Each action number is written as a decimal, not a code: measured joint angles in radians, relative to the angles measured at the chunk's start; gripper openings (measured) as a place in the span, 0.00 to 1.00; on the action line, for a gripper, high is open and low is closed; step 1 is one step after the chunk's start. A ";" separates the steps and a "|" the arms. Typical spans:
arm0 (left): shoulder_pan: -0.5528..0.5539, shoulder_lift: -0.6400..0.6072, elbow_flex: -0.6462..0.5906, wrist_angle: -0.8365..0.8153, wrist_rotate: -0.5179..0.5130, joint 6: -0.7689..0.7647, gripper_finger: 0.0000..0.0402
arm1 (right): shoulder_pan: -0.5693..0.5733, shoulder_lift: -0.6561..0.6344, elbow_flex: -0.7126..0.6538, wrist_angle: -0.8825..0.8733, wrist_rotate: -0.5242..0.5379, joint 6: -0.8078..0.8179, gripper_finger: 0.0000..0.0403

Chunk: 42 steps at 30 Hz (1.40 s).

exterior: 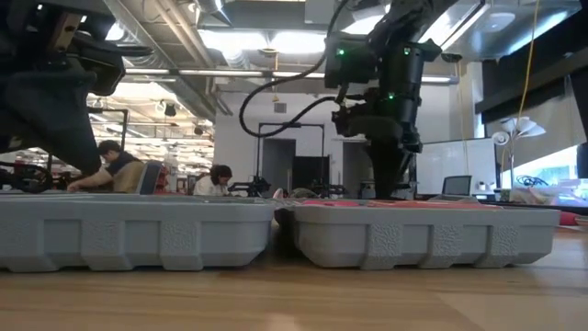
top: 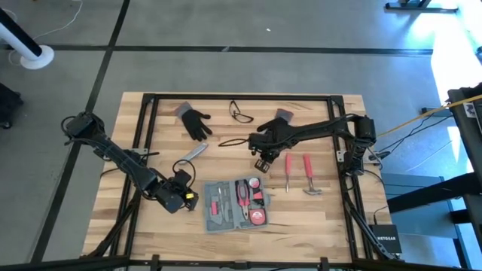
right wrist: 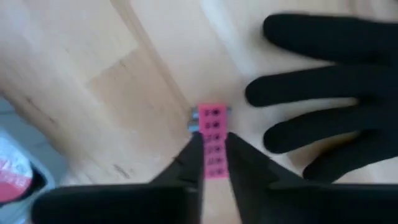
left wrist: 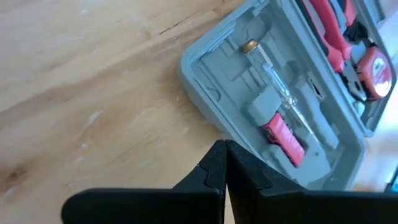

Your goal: Prefit tool cases

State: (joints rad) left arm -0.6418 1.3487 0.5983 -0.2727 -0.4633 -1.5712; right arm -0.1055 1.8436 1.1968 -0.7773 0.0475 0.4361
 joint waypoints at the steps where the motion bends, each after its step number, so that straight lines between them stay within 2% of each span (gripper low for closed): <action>1: 0.000 0.000 0.000 0.005 0.000 -0.007 0.00 | 0.000 0.004 0.000 -0.001 -0.005 -0.009 0.05; 3: 0.000 0.000 0.000 0.005 0.001 -0.020 0.00 | 0.000 0.006 -0.001 -0.003 0.006 -0.024 0.01; 7: 0.000 0.000 0.000 0.012 0.007 -0.027 0.00 | -0.001 0.006 -0.001 0.000 0.055 -0.034 0.04; 14: 0.000 0.000 0.000 0.030 0.012 -0.048 0.00 | -0.019 0.010 -0.031 -0.001 0.042 -0.044 0.01; 25: 0.000 0.000 0.000 0.035 0.012 -0.059 0.00 | 0.003 0.006 -0.070 0.014 -0.022 -0.008 0.00; 28: 0.000 0.000 0.000 0.035 0.016 -0.059 0.00 | 0.010 0.004 -0.067 0.009 -0.077 0.049 0.00; 34: 0.000 0.000 0.000 0.039 0.017 -0.048 0.00 | 0.060 0.003 -0.067 0.010 -0.120 0.154 0.00; 42: 0.000 0.000 0.000 0.040 0.018 -0.005 0.00 | 0.071 -0.043 -0.033 0.033 -0.011 0.232 0.00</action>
State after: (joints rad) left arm -0.6418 1.3491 0.5983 -0.2325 -0.4458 -1.5761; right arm -0.0341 1.8008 1.1633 -0.7447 0.0366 0.6681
